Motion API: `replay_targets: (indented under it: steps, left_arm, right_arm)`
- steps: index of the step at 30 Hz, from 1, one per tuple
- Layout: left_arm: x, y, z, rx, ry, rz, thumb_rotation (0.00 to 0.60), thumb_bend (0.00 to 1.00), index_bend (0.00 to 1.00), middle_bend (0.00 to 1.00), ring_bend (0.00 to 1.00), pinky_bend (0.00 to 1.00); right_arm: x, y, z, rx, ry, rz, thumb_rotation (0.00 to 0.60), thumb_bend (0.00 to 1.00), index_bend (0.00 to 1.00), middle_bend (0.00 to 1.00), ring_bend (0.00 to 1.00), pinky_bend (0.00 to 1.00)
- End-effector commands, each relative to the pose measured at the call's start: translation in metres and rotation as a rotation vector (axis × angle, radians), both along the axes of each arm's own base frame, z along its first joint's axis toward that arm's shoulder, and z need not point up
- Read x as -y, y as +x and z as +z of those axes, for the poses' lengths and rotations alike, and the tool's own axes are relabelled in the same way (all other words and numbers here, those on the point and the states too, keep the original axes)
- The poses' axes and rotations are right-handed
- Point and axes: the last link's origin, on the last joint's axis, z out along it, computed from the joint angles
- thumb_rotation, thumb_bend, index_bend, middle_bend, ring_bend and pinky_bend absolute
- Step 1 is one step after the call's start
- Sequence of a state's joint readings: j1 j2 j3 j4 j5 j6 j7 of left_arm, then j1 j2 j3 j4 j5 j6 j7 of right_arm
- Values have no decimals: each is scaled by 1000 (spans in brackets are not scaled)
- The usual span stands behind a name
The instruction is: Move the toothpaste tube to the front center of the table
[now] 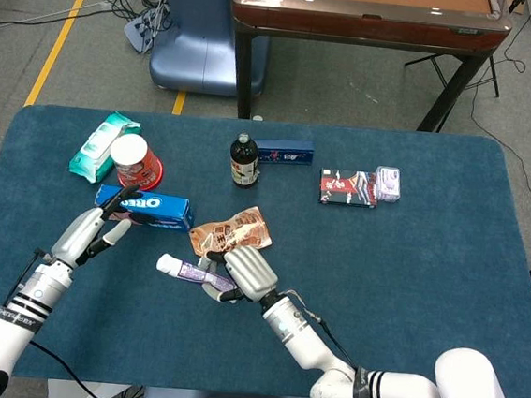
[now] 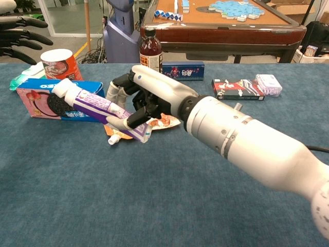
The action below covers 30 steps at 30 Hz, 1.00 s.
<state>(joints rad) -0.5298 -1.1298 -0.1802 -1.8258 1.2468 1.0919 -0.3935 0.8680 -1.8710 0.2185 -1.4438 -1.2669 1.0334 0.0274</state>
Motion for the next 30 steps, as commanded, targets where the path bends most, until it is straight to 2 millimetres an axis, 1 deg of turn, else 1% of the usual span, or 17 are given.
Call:
replay_targets:
  steps: [1, 8, 14, 20, 30]
  left_arm:
    - [0, 3, -7, -1, 6, -10, 0, 168, 0, 114, 77, 153]
    - [3, 17, -25, 5, -29, -47, 0, 153, 0, 98, 69, 131]
    - [2, 24, -37, 34, -29, -44, 0, 150, 0, 88, 48, 125]
    - [-1, 26, -42, 65, -23, -29, 0, 142, 0, 86, 48, 120]
    - [0, 27, -47, 146, -18, -33, 0, 79, 0, 83, 46, 109]
  right_arm:
    - [2, 7, -5, 13, 18, -4, 600, 969, 975, 907, 791, 820]
    - [3, 24, -15, 27, 40, 12, 600, 970, 977, 910, 793, 823]
    - [5, 36, -20, 49, 41, 4, 600, 969, 978, 913, 795, 823]
    - [8, 40, -23, 57, 46, -10, 600, 971, 981, 915, 797, 824]
    - [10, 45, -26, 74, 60, -25, 600, 971, 984, 917, 800, 825]
